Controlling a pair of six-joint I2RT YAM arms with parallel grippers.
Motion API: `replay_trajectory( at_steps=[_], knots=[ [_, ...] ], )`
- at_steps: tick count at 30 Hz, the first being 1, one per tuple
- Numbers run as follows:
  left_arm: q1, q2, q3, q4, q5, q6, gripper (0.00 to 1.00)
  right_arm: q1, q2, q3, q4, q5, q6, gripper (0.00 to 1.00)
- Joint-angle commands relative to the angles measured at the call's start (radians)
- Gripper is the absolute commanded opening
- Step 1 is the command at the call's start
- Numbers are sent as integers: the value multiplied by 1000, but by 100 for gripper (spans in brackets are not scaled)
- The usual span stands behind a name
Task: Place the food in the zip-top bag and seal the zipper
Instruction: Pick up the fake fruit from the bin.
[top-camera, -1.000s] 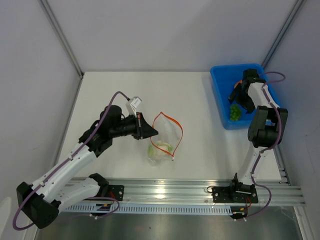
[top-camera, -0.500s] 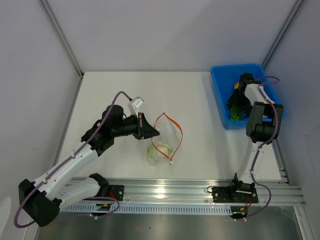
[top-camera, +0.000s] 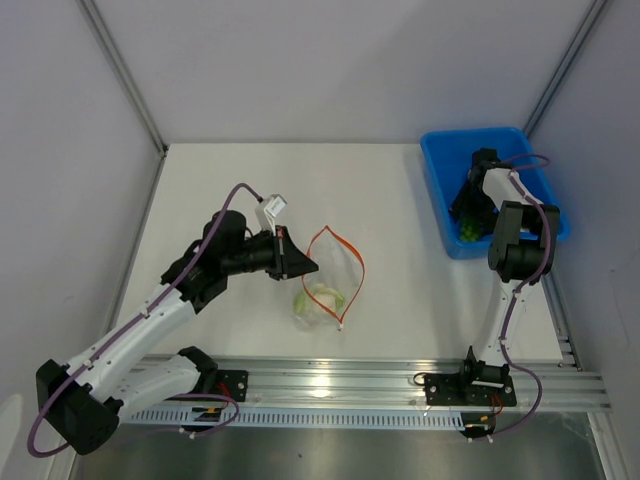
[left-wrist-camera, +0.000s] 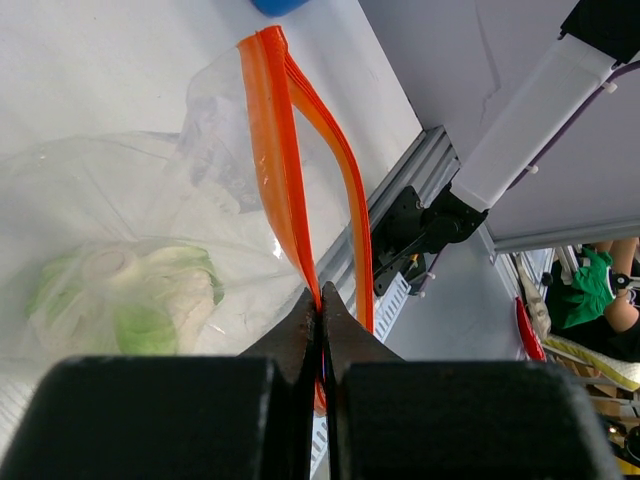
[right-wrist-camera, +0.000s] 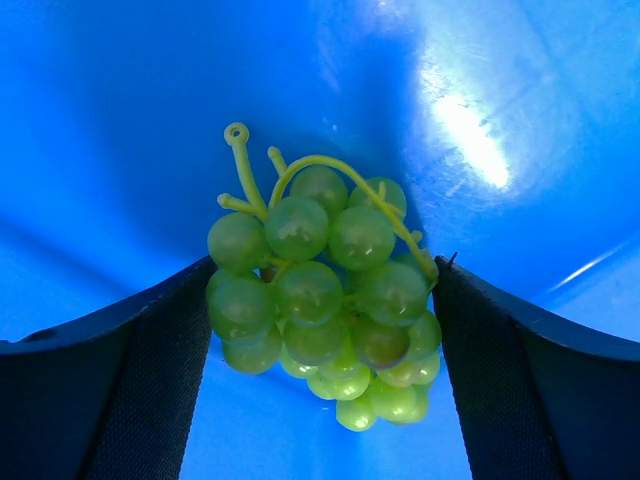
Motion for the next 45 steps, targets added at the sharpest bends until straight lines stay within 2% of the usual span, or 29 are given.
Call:
replay_trajectory(
  at_steps=[1,7,11,24,25,38,45],
  knots=[
    [8,-33,-5,6,-4,0,1,4,31,17,14,-3,7,85],
    [8,-44,-17,8,-4,-5,0,2,13,-1,52,-31,4,70],
    [8,-53,-18,3,-4,-7,1,1,1,-5,68,-51,5,54],
    [8,-99,-37,-9,-12,-23,1,-25,-91,-12,78,-60,-1,26],
    [8,-104,-40,-9,-10,-25,1,-28,-111,-18,80,-68,-4,21],
    [8,-186,-80,-18,-15,-57,1,-44,-295,-64,103,-106,-7,13],
    [8,-206,-92,-25,-18,-60,1,-41,-432,-95,110,-152,-6,13]
  ],
)
